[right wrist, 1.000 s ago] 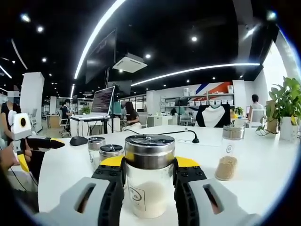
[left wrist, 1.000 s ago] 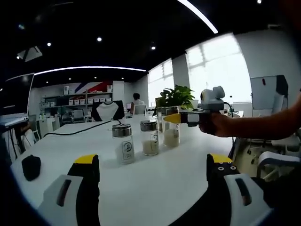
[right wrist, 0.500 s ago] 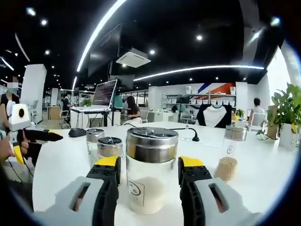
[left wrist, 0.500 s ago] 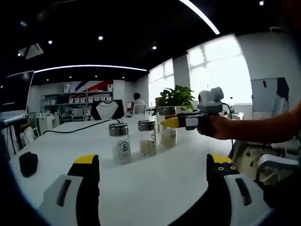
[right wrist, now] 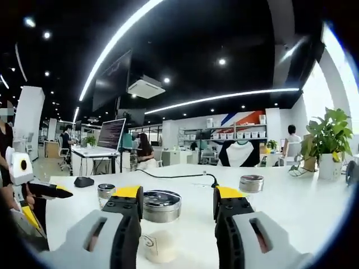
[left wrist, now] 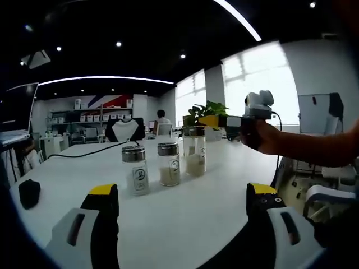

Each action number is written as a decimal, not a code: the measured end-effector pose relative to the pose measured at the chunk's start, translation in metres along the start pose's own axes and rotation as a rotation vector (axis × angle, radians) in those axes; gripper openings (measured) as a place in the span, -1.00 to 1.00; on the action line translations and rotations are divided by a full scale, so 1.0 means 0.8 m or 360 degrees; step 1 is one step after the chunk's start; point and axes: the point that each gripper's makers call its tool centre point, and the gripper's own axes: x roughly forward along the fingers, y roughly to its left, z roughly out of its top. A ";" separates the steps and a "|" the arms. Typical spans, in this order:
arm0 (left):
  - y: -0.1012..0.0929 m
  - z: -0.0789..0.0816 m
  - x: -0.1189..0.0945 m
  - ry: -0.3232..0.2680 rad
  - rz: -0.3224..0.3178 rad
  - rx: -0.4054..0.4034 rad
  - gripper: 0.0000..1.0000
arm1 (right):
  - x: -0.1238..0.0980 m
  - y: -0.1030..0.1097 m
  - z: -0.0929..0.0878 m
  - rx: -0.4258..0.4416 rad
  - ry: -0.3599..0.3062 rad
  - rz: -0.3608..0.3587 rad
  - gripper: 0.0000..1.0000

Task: Rotate the seasoning bottle until the label or dispensing opening points toward the visible target arrow and the bottle remains upright within the marked orientation range

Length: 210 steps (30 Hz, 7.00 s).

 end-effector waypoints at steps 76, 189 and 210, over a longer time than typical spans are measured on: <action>0.019 -0.008 0.003 0.0039 0.0002 -0.0018 0.99 | 0.066 -0.161 -0.035 0.0149 0.0072 -0.0371 -0.27; -0.078 -0.017 0.068 0.0036 0.0003 0.0181 -0.14 | -0.064 0.225 -0.025 0.0089 -0.0031 0.0412 -0.24; -0.088 -0.003 0.058 -0.0103 -0.0204 0.0125 -0.14 | -0.067 0.220 -0.025 0.0105 -0.0006 0.0365 -0.24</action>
